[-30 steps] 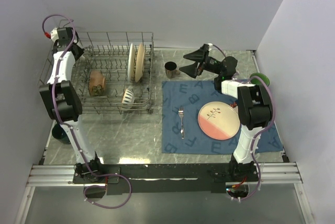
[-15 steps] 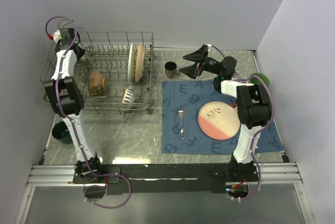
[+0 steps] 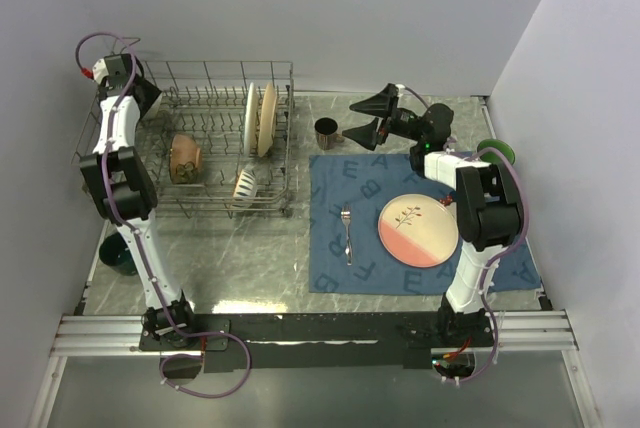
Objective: Load the mixed dishes into the dish rack
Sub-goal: Place the cup upside down on the dish rack, then grab a cup with the right arm, then pass the cup from the right arm to the left, then place the cup upside down on the dish rack
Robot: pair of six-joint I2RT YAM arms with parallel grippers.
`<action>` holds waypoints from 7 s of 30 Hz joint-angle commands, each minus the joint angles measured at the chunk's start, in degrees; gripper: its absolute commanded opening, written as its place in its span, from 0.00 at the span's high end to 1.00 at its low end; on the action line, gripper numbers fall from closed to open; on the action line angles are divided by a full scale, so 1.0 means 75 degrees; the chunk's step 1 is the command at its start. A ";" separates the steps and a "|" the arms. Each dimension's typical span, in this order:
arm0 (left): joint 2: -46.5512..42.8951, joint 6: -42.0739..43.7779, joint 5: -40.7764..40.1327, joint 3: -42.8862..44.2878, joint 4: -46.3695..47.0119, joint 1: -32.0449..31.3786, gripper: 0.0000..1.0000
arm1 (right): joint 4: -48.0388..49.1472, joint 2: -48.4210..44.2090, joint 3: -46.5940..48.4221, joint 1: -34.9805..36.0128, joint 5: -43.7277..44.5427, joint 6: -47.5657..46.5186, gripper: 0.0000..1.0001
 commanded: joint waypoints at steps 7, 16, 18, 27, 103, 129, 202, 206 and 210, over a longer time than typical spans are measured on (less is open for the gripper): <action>-0.1251 0.0516 -0.0391 -0.0241 0.0294 -0.0142 0.07 | -0.0031 -0.0455 0.0086 0.0071 -0.0078 0.0516 0.15; -0.2270 0.1137 -0.1094 -0.0662 -0.0115 -0.0447 0.01 | 0.0099 -0.0489 0.0004 0.0118 -0.0171 0.0575 0.15; -0.2678 0.1242 -0.1141 -0.0826 -0.0187 -0.0483 0.01 | -0.0076 -0.0536 0.0027 0.0107 -0.0254 0.0365 0.15; -0.4976 0.2578 0.1152 -0.1858 0.0387 -0.0682 0.01 | -1.3070 -0.1135 0.3763 0.0164 0.2279 -1.0041 0.00; -0.6900 0.1829 0.7401 -0.4436 0.2590 -0.1127 0.01 | -1.1586 0.1600 0.5841 0.1901 0.6815 -1.4194 1.00; -0.6079 -0.0432 0.6381 -0.4213 0.5914 -0.3318 0.01 | 0.0825 0.0448 0.3837 0.1782 0.1293 -0.0292 1.00; -0.6033 0.2520 0.1566 -0.2150 -0.1651 -0.1046 0.99 | -0.4948 -0.2351 0.1457 0.1009 -0.0102 -0.5820 0.00; -0.6021 0.2310 0.1635 -0.2560 -0.1652 -0.0240 0.99 | -0.7849 -0.2833 0.1773 0.0939 0.0412 -0.7996 0.00; -0.5578 0.1771 0.2863 -0.3064 -0.1477 0.0617 0.99 | -0.8584 -0.3219 0.1564 0.0916 0.0695 -0.8765 0.00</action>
